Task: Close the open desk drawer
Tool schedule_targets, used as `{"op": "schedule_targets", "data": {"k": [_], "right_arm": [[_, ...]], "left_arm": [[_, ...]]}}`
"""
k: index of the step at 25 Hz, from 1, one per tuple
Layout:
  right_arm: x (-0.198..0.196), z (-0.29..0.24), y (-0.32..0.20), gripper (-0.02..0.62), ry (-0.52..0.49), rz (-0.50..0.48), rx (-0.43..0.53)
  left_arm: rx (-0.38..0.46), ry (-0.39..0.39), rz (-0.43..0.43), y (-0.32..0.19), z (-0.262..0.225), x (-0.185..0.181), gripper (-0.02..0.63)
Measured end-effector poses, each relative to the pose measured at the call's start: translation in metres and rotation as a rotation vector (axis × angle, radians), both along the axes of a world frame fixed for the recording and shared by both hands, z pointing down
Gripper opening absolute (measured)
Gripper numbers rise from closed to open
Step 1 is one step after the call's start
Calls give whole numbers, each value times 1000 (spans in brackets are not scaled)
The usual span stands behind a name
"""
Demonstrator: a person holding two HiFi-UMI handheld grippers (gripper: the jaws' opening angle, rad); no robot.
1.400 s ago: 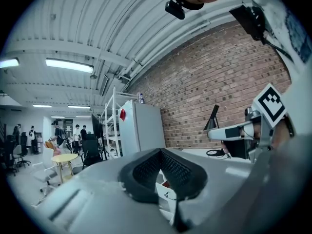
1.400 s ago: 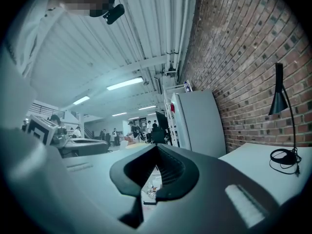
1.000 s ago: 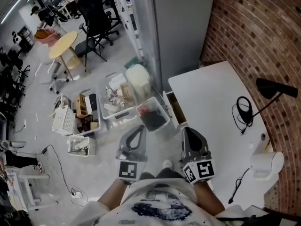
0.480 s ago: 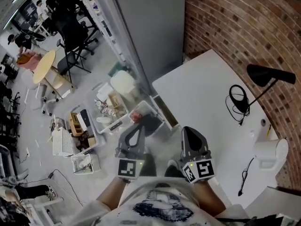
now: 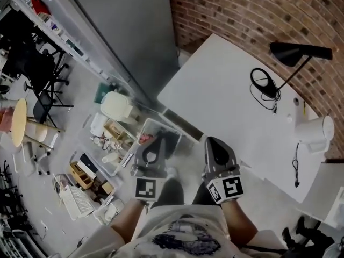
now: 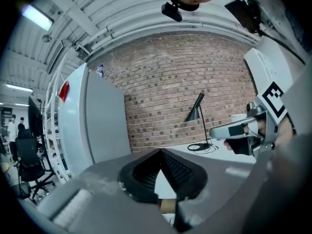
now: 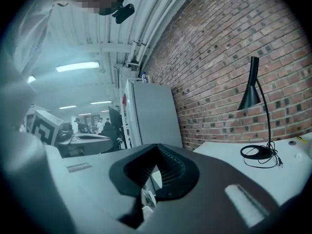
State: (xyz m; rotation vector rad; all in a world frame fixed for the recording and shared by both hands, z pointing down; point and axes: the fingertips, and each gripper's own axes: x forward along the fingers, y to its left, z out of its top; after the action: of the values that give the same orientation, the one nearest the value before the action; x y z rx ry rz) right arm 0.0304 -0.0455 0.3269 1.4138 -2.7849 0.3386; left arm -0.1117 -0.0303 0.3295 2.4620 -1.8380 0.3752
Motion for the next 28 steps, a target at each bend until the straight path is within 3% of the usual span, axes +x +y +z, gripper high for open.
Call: {"op": "schedule_targets", "data": {"k": [7,21,28], "right_arm": [[-33,37,1,5,20,135,-20],[-50,201,3,5,39,248,-187],[-55,278,0,5,57,271,-245]], "left_arm": [[-10,17,144,-16,40,-25,20],[-137,63,184,-41,213,-47,20],[-173,13,239,-52,305,-48,20]]}}
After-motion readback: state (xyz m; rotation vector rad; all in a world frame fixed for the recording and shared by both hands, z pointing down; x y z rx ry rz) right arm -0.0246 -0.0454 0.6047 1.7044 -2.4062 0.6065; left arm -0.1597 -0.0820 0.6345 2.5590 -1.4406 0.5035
